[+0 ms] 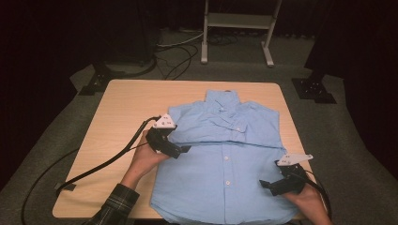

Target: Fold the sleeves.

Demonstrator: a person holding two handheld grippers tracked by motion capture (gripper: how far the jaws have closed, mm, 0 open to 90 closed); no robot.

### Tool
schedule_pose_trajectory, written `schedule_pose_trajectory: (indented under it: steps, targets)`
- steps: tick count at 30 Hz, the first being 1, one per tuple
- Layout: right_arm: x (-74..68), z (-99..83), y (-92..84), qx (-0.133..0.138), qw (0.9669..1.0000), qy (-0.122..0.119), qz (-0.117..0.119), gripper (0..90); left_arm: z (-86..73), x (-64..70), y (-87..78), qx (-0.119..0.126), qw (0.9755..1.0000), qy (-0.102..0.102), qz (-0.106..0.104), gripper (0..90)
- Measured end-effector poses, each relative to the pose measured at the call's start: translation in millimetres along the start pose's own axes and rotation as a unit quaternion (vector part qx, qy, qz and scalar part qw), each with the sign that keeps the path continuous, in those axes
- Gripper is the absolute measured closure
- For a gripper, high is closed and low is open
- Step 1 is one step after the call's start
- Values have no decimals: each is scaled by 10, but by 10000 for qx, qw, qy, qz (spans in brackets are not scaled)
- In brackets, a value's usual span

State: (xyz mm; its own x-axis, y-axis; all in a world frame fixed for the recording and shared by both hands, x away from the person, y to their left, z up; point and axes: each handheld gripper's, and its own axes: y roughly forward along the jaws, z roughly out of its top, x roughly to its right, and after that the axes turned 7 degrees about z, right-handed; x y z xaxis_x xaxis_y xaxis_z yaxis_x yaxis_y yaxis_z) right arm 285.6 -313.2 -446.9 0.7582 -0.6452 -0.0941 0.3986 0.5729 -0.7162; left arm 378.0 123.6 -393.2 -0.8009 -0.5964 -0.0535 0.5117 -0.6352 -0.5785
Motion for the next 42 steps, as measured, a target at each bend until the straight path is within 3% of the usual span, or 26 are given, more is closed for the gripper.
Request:
schedule_pose_trajectory:
  steps: [2,4,6,13,18,21,30,36,42]
  targets:
    - [0,0,0,0,10000,0,-1,0,-49,6,-14,-13,10000,22,11,0]
    - [2,0,0,4,10000,-11,1,0,-102,-3,-15,-27,9999,-83,-70,0]
    - [2,0,1,3,10000,-10,3,0,-146,-7,20,-240,9997,15,38,0]
    - [0,0,0,2,10000,0,-2,0,-256,5,179,-652,9978,44,-78,0]
    - [-2,5,0,-13,10000,16,1,0,-334,13,281,-900,9958,47,-158,0]
    - [0,13,-2,-47,10000,23,12,0,-355,28,304,-894,9959,96,-123,0]
    - [285,246,-85,388,9989,108,-250,0,-360,18,302,-856,9962,1,-140,0]
    - [519,404,37,278,9988,205,-353,0,-361,21,302,-853,9963,-7,-124,0]
    - [667,402,168,4,9985,384,-381,0,-358,21,303,-866,9962,-1,-128,0]
